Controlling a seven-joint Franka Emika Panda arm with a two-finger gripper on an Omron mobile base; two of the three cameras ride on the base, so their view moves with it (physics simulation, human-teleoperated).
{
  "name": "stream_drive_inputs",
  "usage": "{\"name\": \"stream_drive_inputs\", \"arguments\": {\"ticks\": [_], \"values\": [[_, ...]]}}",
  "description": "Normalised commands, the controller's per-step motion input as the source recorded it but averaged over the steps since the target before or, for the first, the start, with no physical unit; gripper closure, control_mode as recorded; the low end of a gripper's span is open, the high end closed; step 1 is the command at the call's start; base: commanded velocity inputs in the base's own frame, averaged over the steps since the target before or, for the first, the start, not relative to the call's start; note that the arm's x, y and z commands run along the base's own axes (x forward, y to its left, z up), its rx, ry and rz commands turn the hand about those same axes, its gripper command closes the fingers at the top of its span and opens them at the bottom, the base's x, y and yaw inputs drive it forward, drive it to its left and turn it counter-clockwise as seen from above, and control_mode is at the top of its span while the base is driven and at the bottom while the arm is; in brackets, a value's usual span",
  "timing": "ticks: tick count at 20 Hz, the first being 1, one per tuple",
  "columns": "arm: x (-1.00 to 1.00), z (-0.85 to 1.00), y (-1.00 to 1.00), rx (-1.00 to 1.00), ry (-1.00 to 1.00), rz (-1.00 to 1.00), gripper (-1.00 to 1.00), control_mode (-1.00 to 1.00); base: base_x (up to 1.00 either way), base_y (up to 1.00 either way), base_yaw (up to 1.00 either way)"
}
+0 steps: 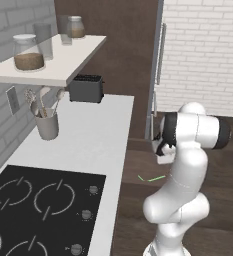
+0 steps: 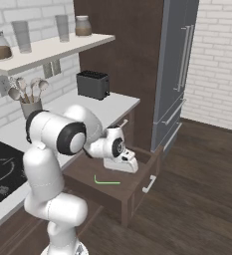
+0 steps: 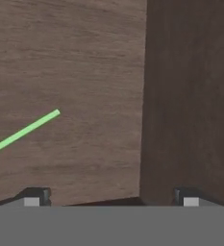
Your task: Take a straw from the drawer in front and place it inside the glass cup on the dining counter.
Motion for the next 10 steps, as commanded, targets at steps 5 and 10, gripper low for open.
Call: {"name": "stream_drive_inputs", "arguments": {"ticks": [5,10], "values": [[0.00,-0.17,-0.48,-0.08,0.00,-0.01,-1.00,-1.00,0.00,0.00,0.00],[0.00,-0.12,-0.60,-0.09,-0.02,0.00,-1.00,-1.00,0.00,0.00,0.00]]}}
